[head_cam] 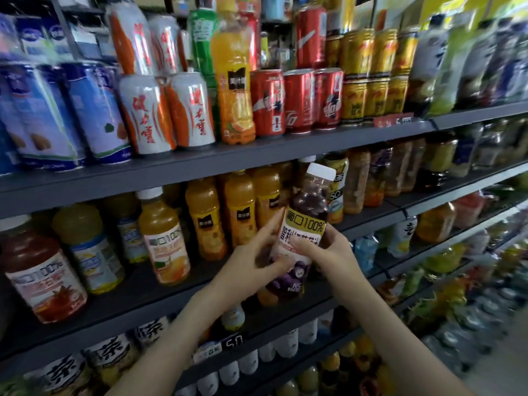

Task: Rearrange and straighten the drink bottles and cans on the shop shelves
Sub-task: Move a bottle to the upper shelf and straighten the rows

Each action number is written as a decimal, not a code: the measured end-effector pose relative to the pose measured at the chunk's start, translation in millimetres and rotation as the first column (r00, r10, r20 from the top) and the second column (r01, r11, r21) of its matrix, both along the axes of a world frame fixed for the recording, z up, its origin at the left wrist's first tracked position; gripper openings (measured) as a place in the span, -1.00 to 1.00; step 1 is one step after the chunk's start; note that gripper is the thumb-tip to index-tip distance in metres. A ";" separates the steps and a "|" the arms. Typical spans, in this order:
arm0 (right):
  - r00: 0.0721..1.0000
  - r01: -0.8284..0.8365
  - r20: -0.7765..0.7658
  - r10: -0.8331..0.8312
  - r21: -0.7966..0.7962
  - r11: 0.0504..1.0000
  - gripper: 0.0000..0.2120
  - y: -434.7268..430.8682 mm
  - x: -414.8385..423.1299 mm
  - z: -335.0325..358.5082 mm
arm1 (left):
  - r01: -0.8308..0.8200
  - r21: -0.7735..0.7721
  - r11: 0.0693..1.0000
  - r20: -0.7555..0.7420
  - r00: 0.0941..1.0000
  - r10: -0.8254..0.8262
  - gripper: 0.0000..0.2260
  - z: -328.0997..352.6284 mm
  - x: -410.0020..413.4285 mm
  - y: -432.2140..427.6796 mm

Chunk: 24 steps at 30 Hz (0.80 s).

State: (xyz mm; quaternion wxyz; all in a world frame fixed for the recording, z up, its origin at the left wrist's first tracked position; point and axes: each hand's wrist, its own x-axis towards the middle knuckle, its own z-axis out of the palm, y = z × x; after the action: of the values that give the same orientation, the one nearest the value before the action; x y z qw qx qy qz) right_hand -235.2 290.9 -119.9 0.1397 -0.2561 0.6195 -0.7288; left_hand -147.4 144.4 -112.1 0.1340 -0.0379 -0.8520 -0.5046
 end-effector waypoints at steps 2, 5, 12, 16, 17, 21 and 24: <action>1.000 -0.005 -0.013 0.005 -0.015 1.000 -0.58 25.7 -18.1 9.3 | 0.042 0.071 0.997 -0.054 0.998 -0.038 -0.22 5.2 -23.1 29.2; 0.996 0.006 -0.086 -0.004 0.027 1.000 -0.60 71.0 -54.9 28.2 | 0.038 0.124 0.992 -0.173 0.985 -0.016 -0.21 17.1 -62.0 78.9; 0.915 0.189 -0.389 -0.107 0.177 0.966 -0.70 184.7 -146.9 72.1 | -0.083 0.194 0.978 -0.356 0.923 0.149 -0.27 38.8 -167.8 209.5; 0.914 0.279 -0.318 -0.253 0.038 0.959 -0.40 239.1 -190.3 81.2 | -0.174 0.110 0.978 -0.403 0.892 0.205 -0.24 49.1 -215.9 274.6; 0.911 0.292 -0.307 -0.274 0.012 0.956 -0.37 251.4 -200.3 82.0 | -0.180 0.082 0.980 -0.407 0.892 0.198 -0.24 51.9 -226.3 286.8; 0.896 0.331 -0.294 -0.333 -0.058 0.942 -0.40 290.6 -239.3 85.2 | -0.096 -0.014 0.995 -0.410 0.909 0.082 -0.27 69.8 -267.4 321.8; 0.883 0.351 -0.287 -0.371 -0.121 0.929 -0.44 314.8 -277.2 86.0 | -0.006 -0.076 0.997 -0.335 0.942 -0.020 -0.37 82.2 -302.9 331.5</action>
State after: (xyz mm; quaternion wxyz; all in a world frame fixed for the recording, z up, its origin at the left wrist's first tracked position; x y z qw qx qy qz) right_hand -512.4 605.7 -33.8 -0.1042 -0.2502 0.6461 -0.7135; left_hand -450.3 476.0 -30.0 0.2739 -0.1314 -0.8353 -0.4584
